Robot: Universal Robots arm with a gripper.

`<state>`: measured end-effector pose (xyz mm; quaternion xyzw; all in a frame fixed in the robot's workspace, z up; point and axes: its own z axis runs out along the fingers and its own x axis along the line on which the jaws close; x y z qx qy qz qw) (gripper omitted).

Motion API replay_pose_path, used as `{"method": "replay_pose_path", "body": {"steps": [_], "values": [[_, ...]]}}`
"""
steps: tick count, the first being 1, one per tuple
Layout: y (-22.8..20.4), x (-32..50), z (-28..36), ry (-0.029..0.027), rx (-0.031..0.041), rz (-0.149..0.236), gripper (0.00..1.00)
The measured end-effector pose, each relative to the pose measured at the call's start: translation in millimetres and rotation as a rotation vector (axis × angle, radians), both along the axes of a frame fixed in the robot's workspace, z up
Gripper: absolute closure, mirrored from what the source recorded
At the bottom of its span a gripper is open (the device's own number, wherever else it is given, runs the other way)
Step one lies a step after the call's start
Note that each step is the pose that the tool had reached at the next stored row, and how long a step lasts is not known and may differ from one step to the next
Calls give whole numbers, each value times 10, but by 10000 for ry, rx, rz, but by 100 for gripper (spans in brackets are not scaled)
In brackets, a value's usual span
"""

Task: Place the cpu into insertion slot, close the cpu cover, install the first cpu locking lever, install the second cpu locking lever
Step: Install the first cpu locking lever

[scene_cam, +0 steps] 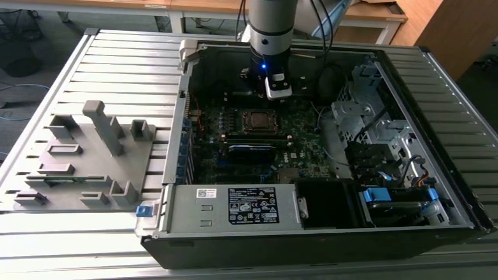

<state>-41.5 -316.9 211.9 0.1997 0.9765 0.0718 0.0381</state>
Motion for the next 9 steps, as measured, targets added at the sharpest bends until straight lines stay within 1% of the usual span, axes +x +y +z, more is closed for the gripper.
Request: {"method": "replay_pose_path", "body": {"steps": [1, 2, 3, 4, 5, 6, 7, 9], "values": [[0, 0, 0, 7, 0, 0, 89], [1, 1, -1, 7, -29, 0, 89], [0, 1, -1, 10, -143, 7, 89], [0, 1, 0, 16, -304, 13, 89], [0, 0, -1, 24, -493, 20, 89], [1, 0, -1, 32, -664, 27, 89], [0, 0, -1, 39, -756, 34, 89], [0, 0, -1, 72, -919, 56, 89]]}}
